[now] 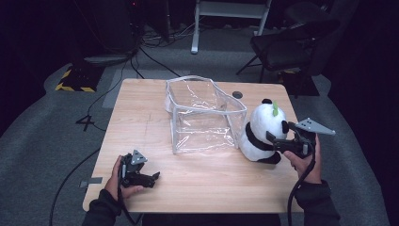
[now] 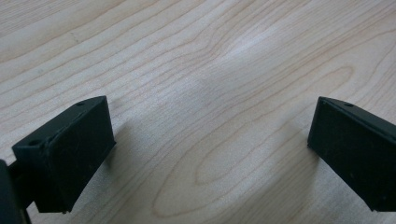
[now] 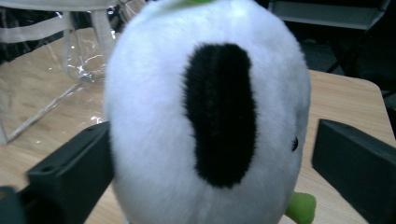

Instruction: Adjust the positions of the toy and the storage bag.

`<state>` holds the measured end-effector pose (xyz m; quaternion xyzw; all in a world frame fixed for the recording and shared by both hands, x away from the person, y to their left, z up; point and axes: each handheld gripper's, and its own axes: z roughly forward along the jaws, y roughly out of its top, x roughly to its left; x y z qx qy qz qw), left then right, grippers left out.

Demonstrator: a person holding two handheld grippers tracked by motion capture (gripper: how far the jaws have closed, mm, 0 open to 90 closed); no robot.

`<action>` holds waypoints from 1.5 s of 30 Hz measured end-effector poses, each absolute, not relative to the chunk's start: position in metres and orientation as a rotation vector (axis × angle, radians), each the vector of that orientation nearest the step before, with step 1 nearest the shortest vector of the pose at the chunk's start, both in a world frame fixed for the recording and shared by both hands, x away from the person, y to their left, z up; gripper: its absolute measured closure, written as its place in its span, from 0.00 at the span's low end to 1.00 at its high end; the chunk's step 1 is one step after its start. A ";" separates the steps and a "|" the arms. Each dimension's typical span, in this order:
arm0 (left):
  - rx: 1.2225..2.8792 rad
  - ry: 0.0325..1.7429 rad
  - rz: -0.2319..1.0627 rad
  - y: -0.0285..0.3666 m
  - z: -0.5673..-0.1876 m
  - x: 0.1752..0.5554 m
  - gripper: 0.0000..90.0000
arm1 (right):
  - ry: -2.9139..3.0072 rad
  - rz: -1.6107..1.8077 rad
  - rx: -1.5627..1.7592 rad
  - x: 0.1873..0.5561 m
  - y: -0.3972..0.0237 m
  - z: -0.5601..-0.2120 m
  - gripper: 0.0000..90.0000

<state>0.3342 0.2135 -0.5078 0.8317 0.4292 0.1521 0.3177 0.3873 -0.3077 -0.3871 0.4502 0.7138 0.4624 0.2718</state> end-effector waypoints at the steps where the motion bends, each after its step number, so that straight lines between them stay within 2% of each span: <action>1: 2.188 1.129 0.400 0.214 -0.508 0.334 0.01 | 1.926 1.265 1.229 0.389 -0.307 -0.388 0.00; 12: 2.194 1.121 0.403 0.214 -0.508 0.335 0.01 | 1.934 1.260 1.252 0.403 -0.297 -0.396 0.00; 25: 2.191 1.128 0.400 0.214 -0.508 0.334 0.01 | 1.951 1.263 1.200 0.412 -0.308 -0.397 0.20; 35: 2.186 1.132 0.405 0.213 -0.508 0.334 0.01 | 1.912 1.246 1.249 0.431 -0.318 -0.400 0.30; 45: 2.178 1.141 0.416 0.215 -0.507 0.327 0.03 | 1.890 1.304 1.302 0.442 -0.332 -0.406 0.26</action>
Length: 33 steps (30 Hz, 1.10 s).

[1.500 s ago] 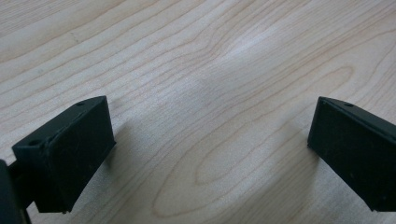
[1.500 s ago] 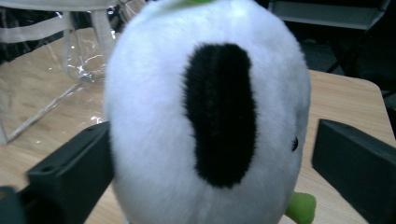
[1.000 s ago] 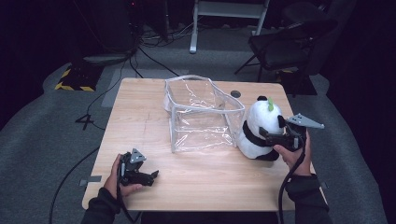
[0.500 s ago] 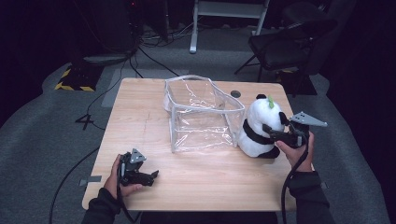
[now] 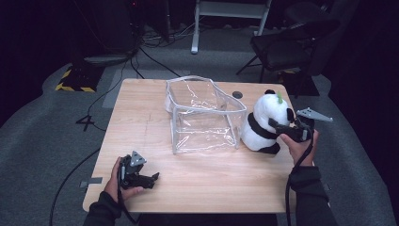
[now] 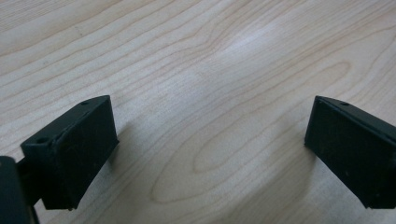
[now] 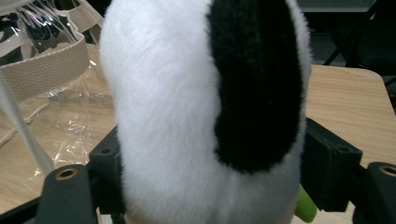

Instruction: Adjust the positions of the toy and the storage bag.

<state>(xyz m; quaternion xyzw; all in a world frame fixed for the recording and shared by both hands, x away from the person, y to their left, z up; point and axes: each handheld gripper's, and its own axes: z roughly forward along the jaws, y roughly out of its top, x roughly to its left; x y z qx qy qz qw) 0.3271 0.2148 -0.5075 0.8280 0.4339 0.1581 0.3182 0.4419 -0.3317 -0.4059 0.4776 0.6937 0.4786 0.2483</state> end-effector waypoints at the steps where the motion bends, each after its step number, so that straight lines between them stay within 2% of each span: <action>1: 2.169 1.148 0.416 0.215 -0.508 0.326 0.03 | 1.892 1.314 1.304 0.442 -0.332 -0.407 0.26; 5: 2.178 1.142 0.426 0.216 -0.508 0.321 0.03 | 1.921 1.310 1.290 0.444 -0.336 -0.405 0.27; 14: 2.154 1.182 0.431 0.218 -0.508 0.313 0.03 | 1.949 1.365 1.242 0.443 -0.346 -0.405 0.38; 33: 2.160 1.173 0.423 0.219 -0.508 0.314 0.03 | 1.931 1.365 1.176 0.429 -0.349 -0.398 0.44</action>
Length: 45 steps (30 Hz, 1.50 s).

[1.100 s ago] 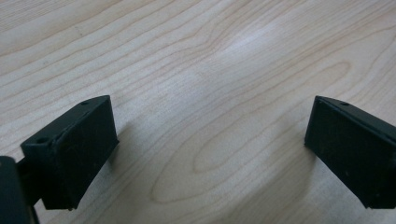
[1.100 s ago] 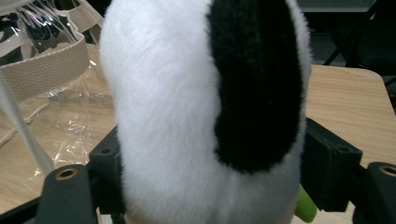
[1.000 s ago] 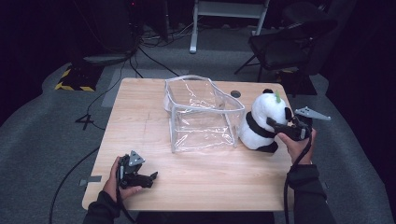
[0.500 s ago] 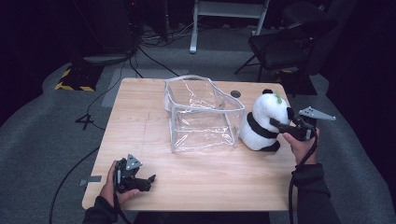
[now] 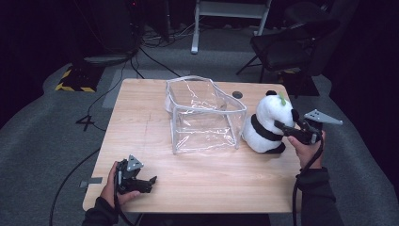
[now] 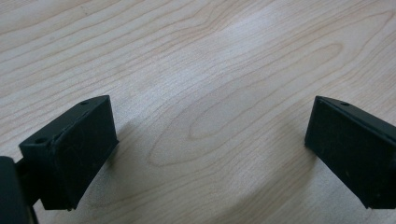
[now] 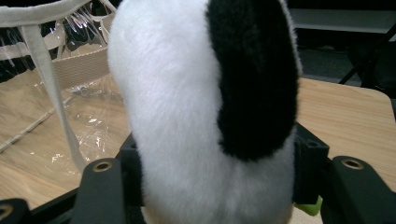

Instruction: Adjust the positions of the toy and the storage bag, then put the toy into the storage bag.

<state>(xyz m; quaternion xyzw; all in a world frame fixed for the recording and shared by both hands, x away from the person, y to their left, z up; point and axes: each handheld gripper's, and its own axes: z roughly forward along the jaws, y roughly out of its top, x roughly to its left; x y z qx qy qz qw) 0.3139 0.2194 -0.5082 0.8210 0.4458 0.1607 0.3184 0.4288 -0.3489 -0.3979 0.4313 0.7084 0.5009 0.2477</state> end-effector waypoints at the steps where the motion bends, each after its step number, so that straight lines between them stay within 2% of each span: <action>1: 2.159 1.173 0.422 0.219 -0.508 0.314 0.03 | 1.922 1.367 1.175 0.428 -0.350 -0.397 0.44; 45: 2.155 1.187 0.424 0.219 -0.508 0.313 0.03 | 1.855 1.402 1.132 0.417 -0.346 -0.381 0.44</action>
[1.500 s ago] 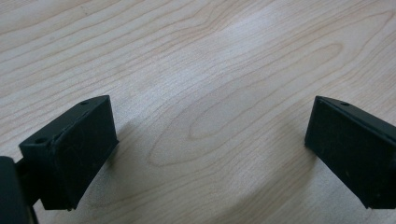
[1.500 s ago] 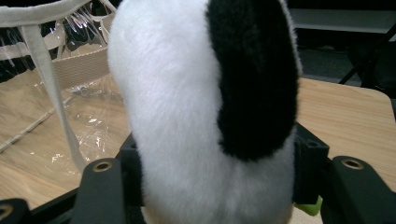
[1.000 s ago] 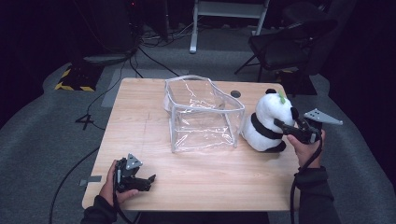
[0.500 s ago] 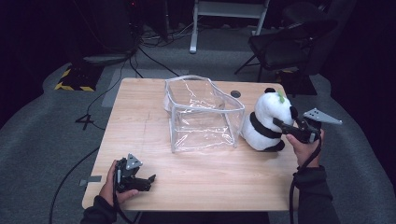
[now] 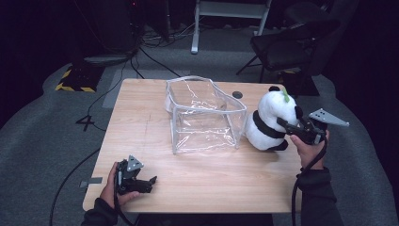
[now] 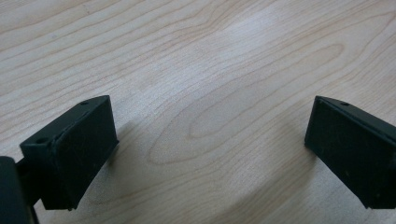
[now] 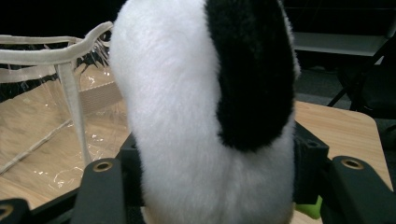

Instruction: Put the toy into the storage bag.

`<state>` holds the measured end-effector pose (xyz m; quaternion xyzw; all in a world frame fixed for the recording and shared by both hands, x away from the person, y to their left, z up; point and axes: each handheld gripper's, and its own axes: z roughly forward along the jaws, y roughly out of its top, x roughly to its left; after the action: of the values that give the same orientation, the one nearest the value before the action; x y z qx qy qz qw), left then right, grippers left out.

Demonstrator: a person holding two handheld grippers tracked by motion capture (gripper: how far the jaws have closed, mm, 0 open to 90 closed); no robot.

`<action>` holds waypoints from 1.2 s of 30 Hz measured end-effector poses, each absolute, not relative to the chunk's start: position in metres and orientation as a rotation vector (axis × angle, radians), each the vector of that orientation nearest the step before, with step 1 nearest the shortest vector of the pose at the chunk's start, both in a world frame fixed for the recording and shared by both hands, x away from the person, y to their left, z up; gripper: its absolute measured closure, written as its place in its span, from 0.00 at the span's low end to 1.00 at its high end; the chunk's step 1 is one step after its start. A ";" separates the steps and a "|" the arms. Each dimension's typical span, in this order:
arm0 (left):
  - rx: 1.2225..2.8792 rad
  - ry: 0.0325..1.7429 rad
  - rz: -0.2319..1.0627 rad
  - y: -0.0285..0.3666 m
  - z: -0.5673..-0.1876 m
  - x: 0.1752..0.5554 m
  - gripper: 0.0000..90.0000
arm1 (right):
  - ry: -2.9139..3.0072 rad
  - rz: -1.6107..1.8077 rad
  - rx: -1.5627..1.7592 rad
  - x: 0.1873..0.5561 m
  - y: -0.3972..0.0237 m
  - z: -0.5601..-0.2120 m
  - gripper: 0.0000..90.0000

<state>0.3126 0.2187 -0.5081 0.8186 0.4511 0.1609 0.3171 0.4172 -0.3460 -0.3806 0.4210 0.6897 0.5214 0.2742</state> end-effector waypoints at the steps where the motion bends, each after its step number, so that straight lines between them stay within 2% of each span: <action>1: 2.153 1.189 0.423 0.219 -0.508 0.312 0.03 | 1.851 1.405 1.131 0.417 -0.346 -0.379 0.44; 36: 2.152 1.194 0.426 0.219 -0.508 0.312 0.03 | 1.788 1.432 1.044 0.417 -0.342 -0.311 0.44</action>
<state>0.3122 0.2186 -0.5081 0.8173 0.4535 0.1617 0.3165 0.4174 -0.3416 -0.3110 0.3948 0.6760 0.5414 0.3068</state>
